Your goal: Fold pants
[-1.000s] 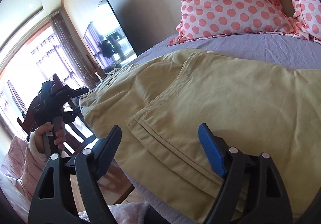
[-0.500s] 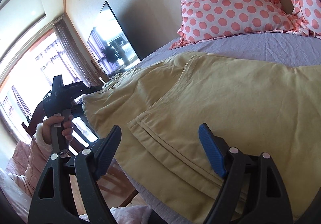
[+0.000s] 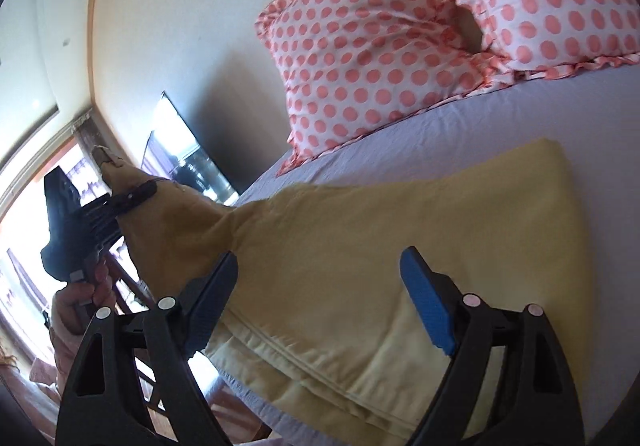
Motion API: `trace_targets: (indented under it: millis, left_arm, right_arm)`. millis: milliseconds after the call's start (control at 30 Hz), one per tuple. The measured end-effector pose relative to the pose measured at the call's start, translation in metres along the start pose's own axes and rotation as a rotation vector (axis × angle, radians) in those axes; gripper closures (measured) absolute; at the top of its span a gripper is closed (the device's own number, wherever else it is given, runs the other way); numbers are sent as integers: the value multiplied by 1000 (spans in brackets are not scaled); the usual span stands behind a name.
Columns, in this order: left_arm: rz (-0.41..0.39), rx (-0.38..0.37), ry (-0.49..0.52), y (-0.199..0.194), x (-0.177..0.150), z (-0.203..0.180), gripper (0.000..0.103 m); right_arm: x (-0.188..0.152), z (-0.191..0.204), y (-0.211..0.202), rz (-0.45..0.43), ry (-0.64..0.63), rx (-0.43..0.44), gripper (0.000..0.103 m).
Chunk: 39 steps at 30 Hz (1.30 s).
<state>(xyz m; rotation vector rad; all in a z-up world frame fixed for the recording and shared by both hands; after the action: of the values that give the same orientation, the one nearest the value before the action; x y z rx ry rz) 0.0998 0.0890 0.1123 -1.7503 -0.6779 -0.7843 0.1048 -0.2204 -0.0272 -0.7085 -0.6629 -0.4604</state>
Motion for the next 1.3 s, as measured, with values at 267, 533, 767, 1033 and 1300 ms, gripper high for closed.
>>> trace_targets:
  millis: [267,533,767,1033,1300]
  left_arm:
    - [343,-294,398,97,-87,-174,92]
    - [431,-302,508,103,-123,-196,70]
    - [374,-364,225,67,-74,-116,42]
    - [516,-153,-24,134,-56,2,43]
    - [592,-383,-157,163,-54,14,49]
  right_arm:
    - [13,-80,-87,-174,240,-72,18]
    - [16,-87,-60,24,278,21,18]
    - [12,-108,-23,181,295,-76,45]
    - [20,-111,-5,220,290,-6,62]
    - [19,-101,9,299,264,114,85]
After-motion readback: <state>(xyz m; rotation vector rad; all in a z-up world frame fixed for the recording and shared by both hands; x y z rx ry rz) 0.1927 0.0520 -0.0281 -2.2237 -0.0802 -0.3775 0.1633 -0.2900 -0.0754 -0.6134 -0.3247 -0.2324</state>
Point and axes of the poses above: each gripper's, at about its wrist camera, not at the fingertips, and y roughly the way its jaws point, z to its left, x to its top, the point moved 7 cm from there along y, roughly the way its jaws point, and after that the axes turned 13 degrees about z, right-handed, at the moved point
